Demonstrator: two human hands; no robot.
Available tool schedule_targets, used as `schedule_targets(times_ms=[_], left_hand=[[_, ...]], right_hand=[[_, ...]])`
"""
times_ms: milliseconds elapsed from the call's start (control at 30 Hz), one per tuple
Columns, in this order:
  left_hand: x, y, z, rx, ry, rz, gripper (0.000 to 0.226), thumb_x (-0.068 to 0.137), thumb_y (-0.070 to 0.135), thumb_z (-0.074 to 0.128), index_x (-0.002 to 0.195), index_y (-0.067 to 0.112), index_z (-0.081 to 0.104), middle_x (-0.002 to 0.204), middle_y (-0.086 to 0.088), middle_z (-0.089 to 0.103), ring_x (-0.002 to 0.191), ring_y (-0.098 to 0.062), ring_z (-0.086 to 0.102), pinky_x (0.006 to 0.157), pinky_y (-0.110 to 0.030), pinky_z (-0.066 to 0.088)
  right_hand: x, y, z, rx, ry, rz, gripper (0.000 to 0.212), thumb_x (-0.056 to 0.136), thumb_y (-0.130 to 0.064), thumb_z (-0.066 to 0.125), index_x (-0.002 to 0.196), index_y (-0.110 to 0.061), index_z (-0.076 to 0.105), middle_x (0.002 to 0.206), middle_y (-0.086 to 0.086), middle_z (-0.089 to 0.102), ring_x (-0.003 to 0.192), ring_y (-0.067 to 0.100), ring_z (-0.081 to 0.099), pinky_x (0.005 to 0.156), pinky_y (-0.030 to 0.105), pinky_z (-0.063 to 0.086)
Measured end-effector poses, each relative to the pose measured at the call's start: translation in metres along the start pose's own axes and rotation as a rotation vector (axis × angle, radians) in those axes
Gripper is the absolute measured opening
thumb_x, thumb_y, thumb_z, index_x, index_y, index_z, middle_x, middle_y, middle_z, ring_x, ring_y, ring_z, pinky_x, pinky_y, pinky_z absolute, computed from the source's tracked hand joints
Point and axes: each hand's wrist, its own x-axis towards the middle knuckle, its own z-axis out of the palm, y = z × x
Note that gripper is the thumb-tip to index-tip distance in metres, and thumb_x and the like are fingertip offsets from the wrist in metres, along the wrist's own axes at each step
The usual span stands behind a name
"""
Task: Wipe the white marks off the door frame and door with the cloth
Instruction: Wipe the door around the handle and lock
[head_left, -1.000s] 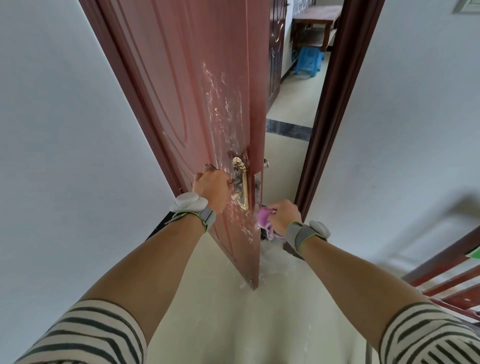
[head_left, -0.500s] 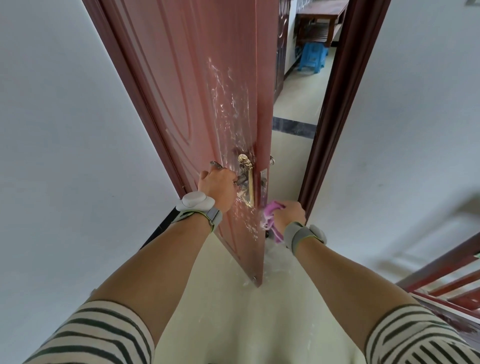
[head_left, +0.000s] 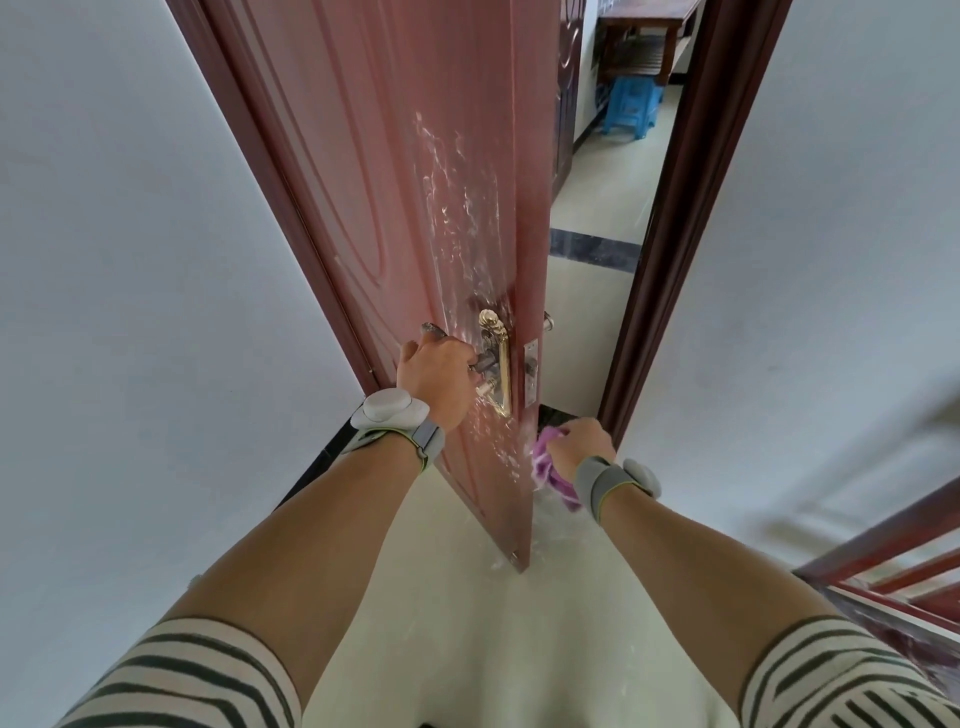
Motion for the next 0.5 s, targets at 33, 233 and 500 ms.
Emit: schedule_targets(times_ms=[33,233,500], left_hand=[[0.001,0.000,0.000,-0.005,0.005,0.000,0.019,0.093,0.016,0.061,0.105,0.018,0.075,0.111,-0.001,0.070,0.115,-0.023,0.050,0.100,-0.037,0.033],[0.000,0.001,0.003,-0.026,0.023,0.001,0.018,0.092,0.011,0.061,0.103,0.016,0.074,0.112,-0.002,0.070,0.116,-0.025,0.050,0.100,-0.037,0.033],[0.001,-0.001,0.006,-0.023,0.042,0.009,0.013,0.092,0.016,0.062,0.098,0.017,0.074,0.110,0.000,0.070,0.114,-0.023,0.051,0.098,-0.037,0.034]], right_hand=[[0.001,-0.001,-0.004,0.067,0.065,-0.023,0.014,0.084,-0.018,0.058,0.081,-0.015,0.071,0.073,0.004,0.066,0.068,0.025,0.061,0.067,0.029,0.050],[-0.008,-0.037,0.012,0.541,0.174,-0.006,0.018,0.081,-0.021,0.065,0.095,-0.016,0.075,0.084,0.005,0.073,0.080,0.025,0.067,0.082,0.039,0.057],[-0.001,-0.019,-0.010,0.457,0.050,0.103,0.016,0.084,-0.017,0.063,0.095,-0.014,0.073,0.087,0.007,0.071,0.080,0.026,0.067,0.083,0.040,0.058]])
